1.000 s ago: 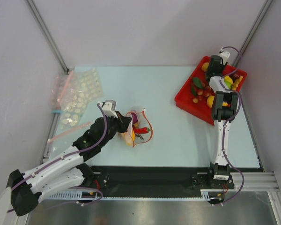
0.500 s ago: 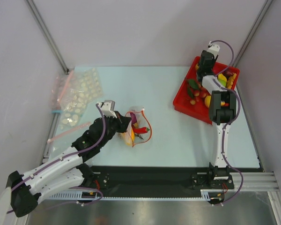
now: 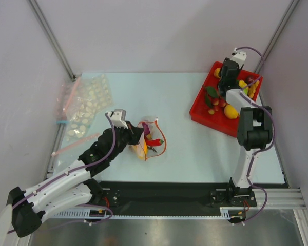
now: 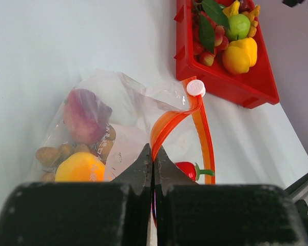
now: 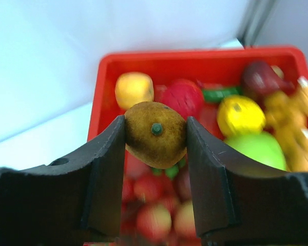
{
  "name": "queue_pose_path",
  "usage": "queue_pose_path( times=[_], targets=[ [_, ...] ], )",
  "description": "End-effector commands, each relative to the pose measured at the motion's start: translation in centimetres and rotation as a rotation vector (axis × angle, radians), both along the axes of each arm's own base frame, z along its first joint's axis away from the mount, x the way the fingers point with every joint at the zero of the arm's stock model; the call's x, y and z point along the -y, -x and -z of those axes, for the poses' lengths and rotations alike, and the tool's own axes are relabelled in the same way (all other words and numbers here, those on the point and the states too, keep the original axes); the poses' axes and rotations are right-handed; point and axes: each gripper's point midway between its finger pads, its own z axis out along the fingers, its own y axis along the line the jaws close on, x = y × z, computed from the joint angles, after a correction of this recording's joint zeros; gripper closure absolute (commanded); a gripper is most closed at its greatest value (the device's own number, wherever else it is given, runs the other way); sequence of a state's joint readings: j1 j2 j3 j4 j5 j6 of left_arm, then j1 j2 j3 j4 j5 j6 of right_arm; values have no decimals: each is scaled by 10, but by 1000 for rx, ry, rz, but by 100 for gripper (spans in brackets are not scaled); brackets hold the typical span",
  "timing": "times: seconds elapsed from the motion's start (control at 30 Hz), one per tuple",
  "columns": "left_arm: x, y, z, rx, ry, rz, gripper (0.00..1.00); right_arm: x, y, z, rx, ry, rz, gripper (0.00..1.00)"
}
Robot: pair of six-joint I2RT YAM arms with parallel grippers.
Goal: Place the food in the zip-top bag and seal the zipper
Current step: Pick up the fake vegetable from the bin, then place the fake vegetable in the zipper food storage bag.
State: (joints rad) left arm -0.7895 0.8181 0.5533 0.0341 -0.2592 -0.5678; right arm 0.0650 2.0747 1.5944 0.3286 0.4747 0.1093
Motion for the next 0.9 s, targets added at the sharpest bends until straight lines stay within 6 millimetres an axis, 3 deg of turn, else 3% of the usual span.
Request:
queue_pose_path(
  times=[0.0, 0.03, 0.1, 0.13, 0.17, 0.23, 0.27, 0.37, 0.4, 0.47, 0.5, 0.73, 0.87],
  targets=[
    [2, -5, -28, 39, 39, -12, 100, -14, 38, -71, 147, -100, 10, 66],
    [3, -5, -29, 36, 40, -9, 99, -16, 59, -76, 147, -120, 11, 66],
    [4, -4, -30, 38, 43, -3, 100, -40, 83, -80, 151, -173, -30, 67],
    [3, -3, -30, 37, 44, -4, 100, -48, 98, -65, 113, -177, -41, 67],
    [3, -3, -31, 41, 43, -5, 100, -67, 119, -90, 153, -191, -85, 67],
    [1, -4, -31, 45, 40, -14, 100, -89, 144, -100, 146, -197, -131, 67],
    [0, -5, -29, 45, 32, -21, 99, -114, 165, -115, 161, -211, -196, 67],
    [-7, -10, -27, 48, 6, -60, 100, -148, 213, -126, 150, -263, -309, 67],
    [-8, -10, -29, 53, 1, -65, 100, -175, 230, -127, 139, -277, -389, 67],
    [-7, -12, -34, 59, 5, -67, 100, -200, 254, -123, 113, -288, -473, 67],
    [-8, -10, -28, 41, -16, -63, 100, -223, 276, -123, 104, -296, -555, 67],
    [-9, -9, -31, 52, -6, -63, 100, -294, 363, -112, 134, -273, -810, 71],
    [-6, -11, -29, 42, -23, -55, 100, -319, 392, -91, 171, -161, -915, 70]
  ],
)
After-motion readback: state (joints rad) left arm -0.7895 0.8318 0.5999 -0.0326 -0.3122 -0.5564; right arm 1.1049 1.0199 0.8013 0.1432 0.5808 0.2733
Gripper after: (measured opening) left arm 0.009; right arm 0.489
